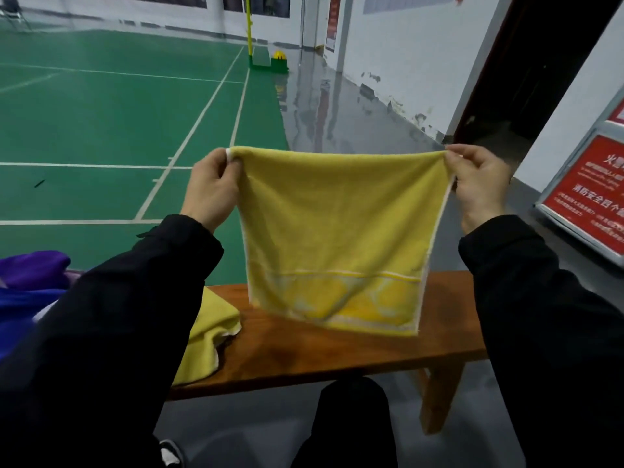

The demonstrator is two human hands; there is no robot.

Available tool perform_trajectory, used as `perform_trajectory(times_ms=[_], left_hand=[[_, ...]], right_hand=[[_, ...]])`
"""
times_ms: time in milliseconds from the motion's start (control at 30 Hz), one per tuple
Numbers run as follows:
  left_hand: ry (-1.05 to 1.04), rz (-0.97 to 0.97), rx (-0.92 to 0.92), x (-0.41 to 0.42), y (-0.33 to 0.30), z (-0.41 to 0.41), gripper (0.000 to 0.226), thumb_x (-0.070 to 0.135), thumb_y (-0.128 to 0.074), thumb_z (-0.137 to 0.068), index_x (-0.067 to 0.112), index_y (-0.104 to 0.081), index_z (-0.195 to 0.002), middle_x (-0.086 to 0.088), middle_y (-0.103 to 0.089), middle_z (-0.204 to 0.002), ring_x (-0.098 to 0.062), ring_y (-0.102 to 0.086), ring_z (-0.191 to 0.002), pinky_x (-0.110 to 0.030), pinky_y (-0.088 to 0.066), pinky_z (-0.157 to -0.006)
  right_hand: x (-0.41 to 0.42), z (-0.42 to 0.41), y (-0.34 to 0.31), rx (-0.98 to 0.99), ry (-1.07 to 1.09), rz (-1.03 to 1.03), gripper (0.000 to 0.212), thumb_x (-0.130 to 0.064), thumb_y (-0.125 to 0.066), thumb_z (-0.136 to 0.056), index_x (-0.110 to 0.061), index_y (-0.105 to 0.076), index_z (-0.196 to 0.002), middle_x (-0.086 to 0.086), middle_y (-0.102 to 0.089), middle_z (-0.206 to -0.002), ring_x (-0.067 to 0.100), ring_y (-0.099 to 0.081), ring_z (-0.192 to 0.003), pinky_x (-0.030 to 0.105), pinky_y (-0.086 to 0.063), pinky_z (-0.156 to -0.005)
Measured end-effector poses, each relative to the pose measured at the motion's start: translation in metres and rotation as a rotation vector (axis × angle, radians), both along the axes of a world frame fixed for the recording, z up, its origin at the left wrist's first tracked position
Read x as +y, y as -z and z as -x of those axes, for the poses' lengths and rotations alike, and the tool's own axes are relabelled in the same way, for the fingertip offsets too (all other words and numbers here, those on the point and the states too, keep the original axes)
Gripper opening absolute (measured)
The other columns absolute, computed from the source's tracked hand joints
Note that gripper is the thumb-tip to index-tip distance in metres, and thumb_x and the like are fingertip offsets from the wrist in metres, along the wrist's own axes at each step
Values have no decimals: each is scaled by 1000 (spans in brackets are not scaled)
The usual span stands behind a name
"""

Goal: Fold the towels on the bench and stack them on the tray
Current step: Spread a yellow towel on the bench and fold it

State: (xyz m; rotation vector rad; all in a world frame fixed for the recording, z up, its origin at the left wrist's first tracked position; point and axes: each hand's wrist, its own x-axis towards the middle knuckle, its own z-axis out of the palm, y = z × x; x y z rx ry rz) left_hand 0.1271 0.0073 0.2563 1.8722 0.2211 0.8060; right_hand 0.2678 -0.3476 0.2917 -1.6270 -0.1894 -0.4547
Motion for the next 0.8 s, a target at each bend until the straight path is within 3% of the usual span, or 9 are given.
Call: perform_trajectory(times_ms=[133,233,300,400,467,533,633,733,800], left_hand=[[71,31,-66,-4,2,15,17,27,-50,-98,19,-64,-92,-7,-55,-85,-19,-51,-83,-47,-49,-79],[138,67,-93,-12,30,50,15,21,-53,-93,28,-64,-85,-4,-57,-81,-18,-53,-83,-42,-48,-80],[152,42,-20,-18,74,82,17,24,-55,-92,32,-69,-86,10,-64,-80,-10,-57,-81,-33,-49,-78],[191,-21,227,-31,163,140,23,43,-54,-90,32,-73,-98,10,-71,-83,-6,-61,-77,-32,-49,-71],[223,-65,362,-39,221,176,25,43,-54,-89,37,-72,-105,16,-73,-96,-4,-68,-91,-25,-51,-80],[250,-144,485,-47,264,203,26,41,-54,-88,44,-68,-110,21,-72,-107,-4,-68,-103,-24,-51,-89],[243,-174,569,-51,292,218,22,44,-53,-89,47,-67,-106,25,-70,-105,-2,-67,-102,-30,-51,-88],[227,-161,584,-53,287,211,24,47,-49,-89,37,-69,-99,21,-72,-96,-1,-68,-94,-37,-53,-84],[209,-111,547,-55,277,198,29,50,-48,-89,32,-70,-96,20,-72,-92,2,-67,-90,-31,-52,-83]], right_hand=[[-16,14,7,-48,-29,-17,17,-21,-68,-97,-11,-74,-110,2,-71,-97,15,-69,-93,34,-60,-88],[-38,54,32,-54,-83,61,9,-20,-67,-99,-26,-73,-102,-7,-72,-97,14,-69,-99,31,-58,-91],[-53,85,68,-5,-114,134,15,-18,-68,-98,-31,-74,-95,-12,-74,-94,10,-69,-97,26,-55,-91],[-79,133,149,153,-162,274,23,-10,-66,-97,-29,-76,-88,-13,-77,-97,1,-67,-92,16,-50,-87],[-92,166,201,371,-221,292,9,-40,-75,-91,-32,-78,-93,-6,-78,-104,2,-69,-96,11,-51,-83],[-106,192,248,459,-204,354,45,-73,-77,-71,-33,-79,-93,-7,-78,-100,6,-71,-97,10,-52,-80],[-112,209,280,588,-231,373,6,-35,-77,-90,-30,-79,-86,-8,-78,-96,18,-71,-106,9,-52,-81],[-110,204,276,514,-188,415,41,-74,-74,-72,-39,-75,-94,-8,-78,-94,8,-71,-95,11,-52,-79],[-99,190,262,508,-185,402,3,-42,-75,-90,-39,-75,-91,0,-76,-83,19,-70,-80,19,-50,-68]])
